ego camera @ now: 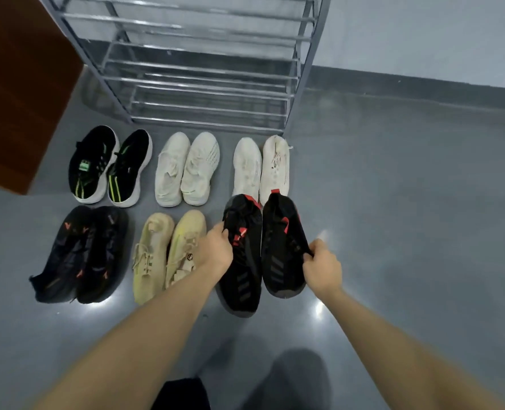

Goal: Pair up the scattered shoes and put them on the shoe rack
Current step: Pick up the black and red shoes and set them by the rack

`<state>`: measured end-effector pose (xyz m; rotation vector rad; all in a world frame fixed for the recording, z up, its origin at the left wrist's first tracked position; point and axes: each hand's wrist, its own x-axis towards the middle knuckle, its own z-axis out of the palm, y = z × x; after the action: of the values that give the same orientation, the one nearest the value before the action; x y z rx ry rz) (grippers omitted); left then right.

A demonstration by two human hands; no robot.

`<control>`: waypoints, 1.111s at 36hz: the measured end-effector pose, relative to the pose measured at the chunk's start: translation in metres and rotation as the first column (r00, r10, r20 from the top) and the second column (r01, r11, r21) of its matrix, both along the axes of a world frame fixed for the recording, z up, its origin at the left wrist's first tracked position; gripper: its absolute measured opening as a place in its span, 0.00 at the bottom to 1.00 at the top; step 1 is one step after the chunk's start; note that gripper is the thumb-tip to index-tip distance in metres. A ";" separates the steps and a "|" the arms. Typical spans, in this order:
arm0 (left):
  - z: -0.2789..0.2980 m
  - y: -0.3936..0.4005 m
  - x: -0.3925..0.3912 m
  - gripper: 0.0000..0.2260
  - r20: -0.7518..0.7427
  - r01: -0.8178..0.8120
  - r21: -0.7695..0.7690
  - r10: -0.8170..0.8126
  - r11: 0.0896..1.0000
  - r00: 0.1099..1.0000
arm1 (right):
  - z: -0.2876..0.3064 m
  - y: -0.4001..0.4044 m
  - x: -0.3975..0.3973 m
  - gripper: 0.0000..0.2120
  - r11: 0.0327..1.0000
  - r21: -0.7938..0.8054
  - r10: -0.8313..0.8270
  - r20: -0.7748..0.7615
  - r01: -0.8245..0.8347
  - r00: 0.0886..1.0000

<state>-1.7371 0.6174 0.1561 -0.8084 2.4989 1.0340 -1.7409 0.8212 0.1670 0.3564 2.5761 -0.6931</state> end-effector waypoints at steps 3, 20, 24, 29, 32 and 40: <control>-0.054 0.002 -0.002 0.16 0.023 0.042 -0.046 -0.041 0.998 0.999 | -0.052 0.001 0.002 0.01 0.999 -0.048 -0.018 0.004 0.018 1.000; -0.186 0.003 0.013 0.16 -0.063 0.011 -0.122 -0.019 0.993 0.998 | -0.193 -0.001 0.031 0.18 0.998 -0.056 -0.026 -0.023 0.024 0.999; -0.189 0.002 0.013 0.13 -0.049 0.039 -0.163 -0.047 0.986 0.998 | -0.199 0.000 0.036 0.18 0.998 -0.069 -0.018 -0.071 0.013 0.997; -0.192 0.005 0.013 0.18 0.080 0.163 -0.185 -0.151 0.969 0.985 | -0.210 -0.006 0.043 0.18 0.997 -0.078 -0.015 -0.046 0.012 0.999; -0.190 0.010 0.016 0.23 0.119 0.190 -0.227 -0.166 0.955 0.979 | -0.211 -0.007 0.043 0.17 0.995 -0.095 -0.024 -0.049 0.019 0.999; -0.167 0.021 0.023 0.24 0.097 0.273 -0.339 -0.255 0.901 0.962 | -0.189 -0.013 0.034 0.17 1.000 -0.012 0.005 -0.004 -0.006 1.000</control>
<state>-1.7144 0.6380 -0.0114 -0.5508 2.6913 0.4785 -1.7074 0.8085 -0.0215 0.3441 2.5744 -0.7083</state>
